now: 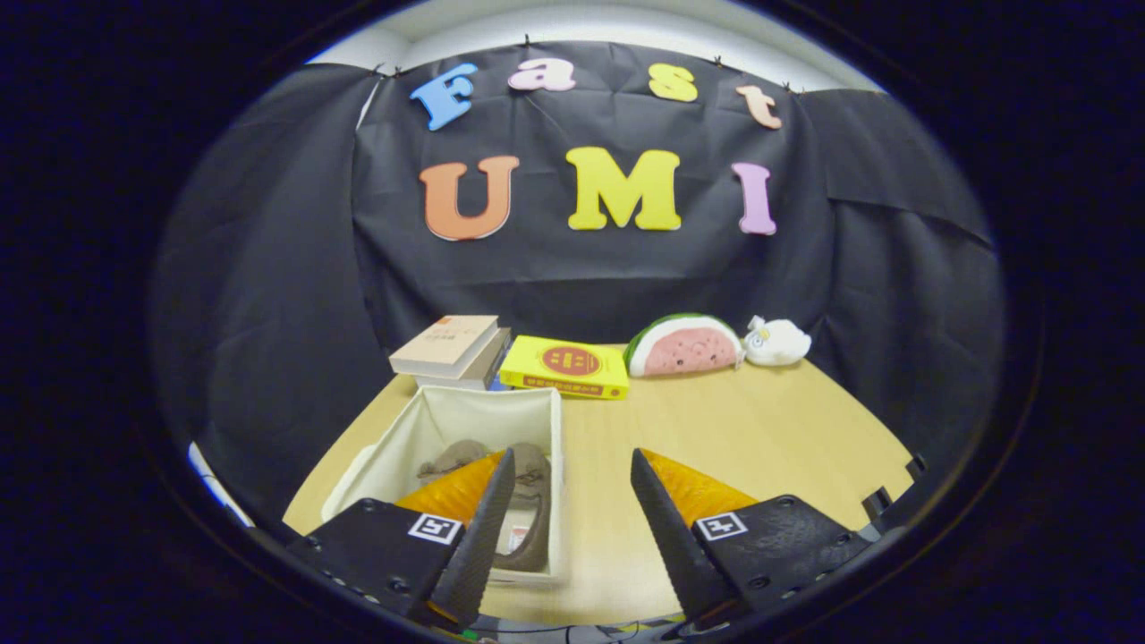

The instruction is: Open the storage box then place both shoes into the box .Put the left shoe in first, then the right shoe, with the right side of both shoes facing outward in a uniform manner.

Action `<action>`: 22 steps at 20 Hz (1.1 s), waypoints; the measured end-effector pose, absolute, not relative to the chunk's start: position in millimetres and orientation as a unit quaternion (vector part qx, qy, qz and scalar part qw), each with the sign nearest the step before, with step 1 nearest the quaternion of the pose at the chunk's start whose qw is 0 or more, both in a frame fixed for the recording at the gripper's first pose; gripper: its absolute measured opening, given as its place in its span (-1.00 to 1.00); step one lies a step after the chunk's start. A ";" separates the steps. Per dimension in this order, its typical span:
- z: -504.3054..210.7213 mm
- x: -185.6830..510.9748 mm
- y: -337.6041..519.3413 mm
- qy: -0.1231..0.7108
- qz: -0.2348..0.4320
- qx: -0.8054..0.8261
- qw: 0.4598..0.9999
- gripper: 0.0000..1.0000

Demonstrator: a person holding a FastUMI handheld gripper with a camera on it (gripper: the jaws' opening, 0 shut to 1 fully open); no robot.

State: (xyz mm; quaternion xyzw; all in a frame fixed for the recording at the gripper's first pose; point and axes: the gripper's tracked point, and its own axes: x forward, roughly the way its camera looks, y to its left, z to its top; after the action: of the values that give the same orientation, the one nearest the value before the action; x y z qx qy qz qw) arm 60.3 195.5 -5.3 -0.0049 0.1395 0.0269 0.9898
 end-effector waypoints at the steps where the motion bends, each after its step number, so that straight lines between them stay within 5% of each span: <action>1: -5.5 53.9 187.4 0.123 0.023 -0.003 0.992 0.67; 8: 8.1 18.0 138.8 0.043 0.028 -0.012 0.999 0.92; 22: 4.4 -17.2 57.2 -0.030 -0.008 -0.036 0.999 0.91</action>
State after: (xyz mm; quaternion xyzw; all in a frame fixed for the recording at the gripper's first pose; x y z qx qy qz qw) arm -17.2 57.2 4.4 -0.0358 -0.0300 -0.0076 0.9989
